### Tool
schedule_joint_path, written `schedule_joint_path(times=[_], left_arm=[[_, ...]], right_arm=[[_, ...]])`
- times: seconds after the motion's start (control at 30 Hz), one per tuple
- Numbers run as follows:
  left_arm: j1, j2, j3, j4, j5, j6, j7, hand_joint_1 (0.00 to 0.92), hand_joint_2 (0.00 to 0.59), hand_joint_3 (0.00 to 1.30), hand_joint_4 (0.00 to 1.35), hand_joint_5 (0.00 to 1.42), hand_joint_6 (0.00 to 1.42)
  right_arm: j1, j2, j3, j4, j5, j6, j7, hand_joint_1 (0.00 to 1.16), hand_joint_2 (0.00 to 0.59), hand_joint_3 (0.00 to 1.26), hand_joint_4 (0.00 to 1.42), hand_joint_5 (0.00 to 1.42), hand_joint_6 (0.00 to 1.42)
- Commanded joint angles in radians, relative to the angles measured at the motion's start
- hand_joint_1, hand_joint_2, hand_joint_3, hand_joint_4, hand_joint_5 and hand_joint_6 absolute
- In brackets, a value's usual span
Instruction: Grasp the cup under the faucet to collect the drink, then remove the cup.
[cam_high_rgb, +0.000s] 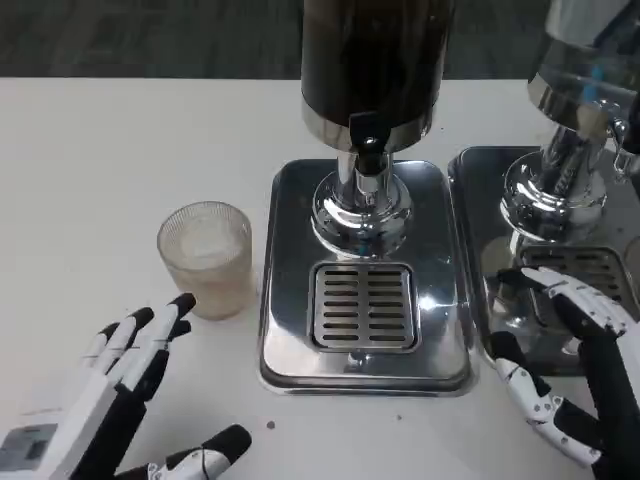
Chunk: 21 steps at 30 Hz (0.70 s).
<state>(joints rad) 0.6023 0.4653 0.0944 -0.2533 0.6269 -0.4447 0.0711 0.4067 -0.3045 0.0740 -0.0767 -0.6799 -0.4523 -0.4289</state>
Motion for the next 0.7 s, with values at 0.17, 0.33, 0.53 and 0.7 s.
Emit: schedule_joint_path(times=[0.17, 0.33, 0.53, 0.7], left_arm=[[-0.064, -0.021, 0.041, 0.091, -0.087, -0.107, 0.096, 0.000, 0.060, 0.00, 0.00, 0.00, 0.00], [-0.142, -0.026, 0.052, 0.171, -0.152, -0.159, 0.107, 0.000, 0.039, 0.00, 0.00, 0.06, 0.01], [-0.243, -0.029, 0.056, 0.249, -0.166, -0.167, 0.119, 0.014, 0.033, 0.00, 0.00, 0.11, 0.06], [-0.317, -0.021, 0.052, 0.333, -0.179, -0.182, 0.121, 0.075, 0.031, 0.00, 0.03, 0.15, 0.10]], right_arm=[[0.001, 0.017, -0.005, 0.003, 0.016, 0.005, -0.006, 0.38, 0.423, 0.34, 0.28, 0.24, 0.25], [0.006, 0.037, -0.003, -0.002, 0.007, 0.005, -0.017, 0.38, 0.423, 0.34, 0.29, 0.25, 0.26], [0.004, 0.049, 0.001, 0.004, 0.004, 0.001, -0.024, 0.38, 0.423, 0.34, 0.32, 0.26, 0.28], [-0.011, 0.056, 0.001, 0.015, 0.007, -0.005, -0.027, 0.38, 0.423, 0.35, 0.34, 0.26, 0.28]])
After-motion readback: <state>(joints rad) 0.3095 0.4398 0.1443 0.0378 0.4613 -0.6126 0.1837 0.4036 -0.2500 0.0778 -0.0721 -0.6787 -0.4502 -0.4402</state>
